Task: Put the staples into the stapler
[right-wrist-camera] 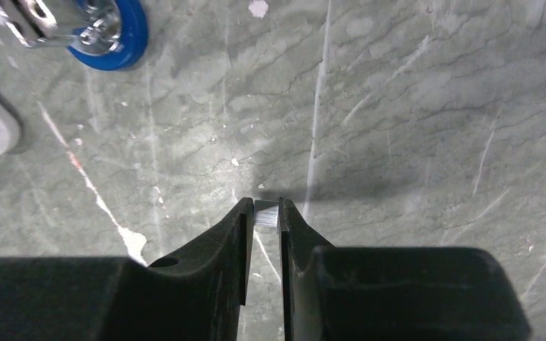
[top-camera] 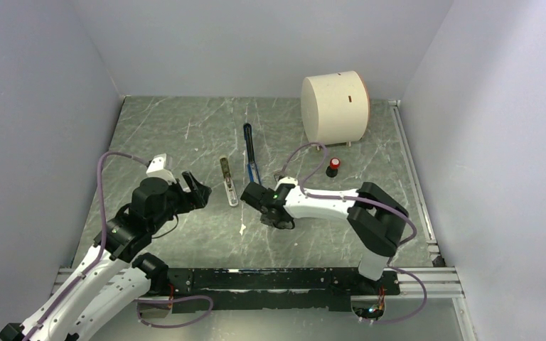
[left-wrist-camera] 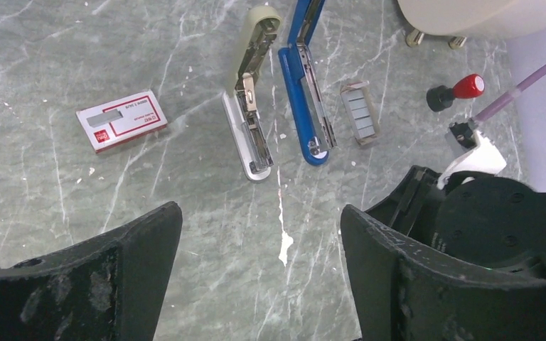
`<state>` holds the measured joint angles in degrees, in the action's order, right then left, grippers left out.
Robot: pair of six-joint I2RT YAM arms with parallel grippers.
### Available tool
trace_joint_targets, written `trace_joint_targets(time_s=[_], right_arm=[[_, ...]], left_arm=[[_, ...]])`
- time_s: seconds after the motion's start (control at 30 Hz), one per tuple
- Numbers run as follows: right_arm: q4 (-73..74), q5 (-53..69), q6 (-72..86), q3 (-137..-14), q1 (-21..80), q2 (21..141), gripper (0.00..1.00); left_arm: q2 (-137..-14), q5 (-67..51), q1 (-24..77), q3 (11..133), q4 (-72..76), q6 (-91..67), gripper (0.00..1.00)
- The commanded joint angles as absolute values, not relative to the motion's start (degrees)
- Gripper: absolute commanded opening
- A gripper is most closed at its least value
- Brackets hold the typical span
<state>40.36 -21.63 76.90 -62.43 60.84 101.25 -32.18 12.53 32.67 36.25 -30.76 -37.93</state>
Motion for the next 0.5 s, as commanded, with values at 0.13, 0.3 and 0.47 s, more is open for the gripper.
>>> trace_joint_targets(time_s=[0.13, 0.3, 0.47], right_arm=[[27.12, -20.39, 69.54, -56.26, 57.57, 89.64, 0.22], [17.02, -15.29, 65.47, -49.77, 53.08, 81.91, 0.23], [8.91, -5.59, 64.91, -46.04, 47.93, 75.36, 0.23]], left_arm=[[-33.24, 6.91, 33.13, 37.22, -29.20, -37.88, 0.92], [-35.58, -3.89, 33.13, 33.92, -20.56, -42.06, 0.93], [-40.22, -15.06, 33.16, 29.84, -7.81, -46.45, 0.90]])
